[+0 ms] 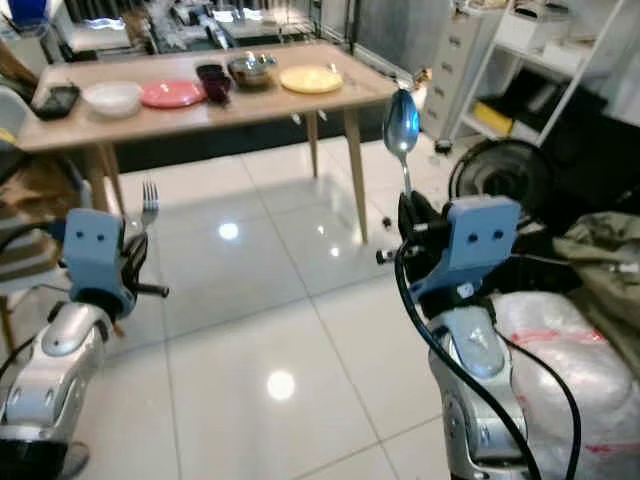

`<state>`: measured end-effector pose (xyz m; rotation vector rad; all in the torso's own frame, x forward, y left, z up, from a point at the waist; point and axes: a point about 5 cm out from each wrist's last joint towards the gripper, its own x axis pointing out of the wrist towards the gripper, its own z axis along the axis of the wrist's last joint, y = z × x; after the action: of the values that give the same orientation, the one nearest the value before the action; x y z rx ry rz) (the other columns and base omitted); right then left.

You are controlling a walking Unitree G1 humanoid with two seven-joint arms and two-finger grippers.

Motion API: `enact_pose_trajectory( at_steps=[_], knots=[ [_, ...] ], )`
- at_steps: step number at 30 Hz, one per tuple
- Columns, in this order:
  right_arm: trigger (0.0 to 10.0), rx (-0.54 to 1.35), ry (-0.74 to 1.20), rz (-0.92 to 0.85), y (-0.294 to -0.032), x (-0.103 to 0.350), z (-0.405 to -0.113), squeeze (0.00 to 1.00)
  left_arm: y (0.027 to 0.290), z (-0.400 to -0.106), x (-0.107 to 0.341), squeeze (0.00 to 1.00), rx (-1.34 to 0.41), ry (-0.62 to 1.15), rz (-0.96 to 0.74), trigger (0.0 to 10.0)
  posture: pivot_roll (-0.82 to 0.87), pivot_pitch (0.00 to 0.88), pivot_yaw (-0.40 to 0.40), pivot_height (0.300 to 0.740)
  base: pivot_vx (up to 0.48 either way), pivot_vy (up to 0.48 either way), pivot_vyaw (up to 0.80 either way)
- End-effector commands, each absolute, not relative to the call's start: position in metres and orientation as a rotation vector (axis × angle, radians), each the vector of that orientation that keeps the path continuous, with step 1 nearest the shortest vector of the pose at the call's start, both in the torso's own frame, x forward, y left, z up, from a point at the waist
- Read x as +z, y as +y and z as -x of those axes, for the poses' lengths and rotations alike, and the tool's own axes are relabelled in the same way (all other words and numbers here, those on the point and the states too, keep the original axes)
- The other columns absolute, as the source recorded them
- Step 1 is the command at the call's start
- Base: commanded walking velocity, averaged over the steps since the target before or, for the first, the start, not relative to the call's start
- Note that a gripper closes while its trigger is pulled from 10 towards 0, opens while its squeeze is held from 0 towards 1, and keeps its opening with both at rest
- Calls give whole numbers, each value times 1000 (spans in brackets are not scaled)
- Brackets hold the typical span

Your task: Setting the table

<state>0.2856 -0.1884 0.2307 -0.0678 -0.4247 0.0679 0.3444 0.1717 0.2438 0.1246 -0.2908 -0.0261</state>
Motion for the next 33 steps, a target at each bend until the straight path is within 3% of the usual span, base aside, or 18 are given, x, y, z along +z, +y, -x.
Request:
enact_pose_trajectory(
  at_steps=[1,8,10,16,24,29,33],
  knots=[
    [10000,73,-373,75,-184,212,-284,0,182,-346,245,0,-2,-290,-113,10000,11,115,91,740,472,0,0],
    [10000,-17,-383,69,-203,222,-280,0,164,-346,223,0,-96,-215,-118,10000,-2,130,111,740,480,0,0],
    [10000,-71,-462,75,-217,250,-278,0,153,-340,203,0,-146,-155,-115,10000,-13,149,123,740,476,0,0],
    [10000,-135,-448,81,-233,244,-277,0,146,-345,212,0,-169,-179,-111,10000,-17,157,126,740,477,0,0],
    [10000,-12,-333,49,-204,211,-282,0,146,-348,233,0,-157,-250,-101,10000,6,152,112,740,479,0,0],
    [10000,18,-495,12,-194,264,-292,0,149,-335,198,0,-154,-153,-128,10000,18,150,105,740,480,0,0],
    [10000,23,-536,2,-194,276,-293,0,149,-332,193,0,-153,-141,-127,10000,18,150,105,740,480,0,0]
  ],
)
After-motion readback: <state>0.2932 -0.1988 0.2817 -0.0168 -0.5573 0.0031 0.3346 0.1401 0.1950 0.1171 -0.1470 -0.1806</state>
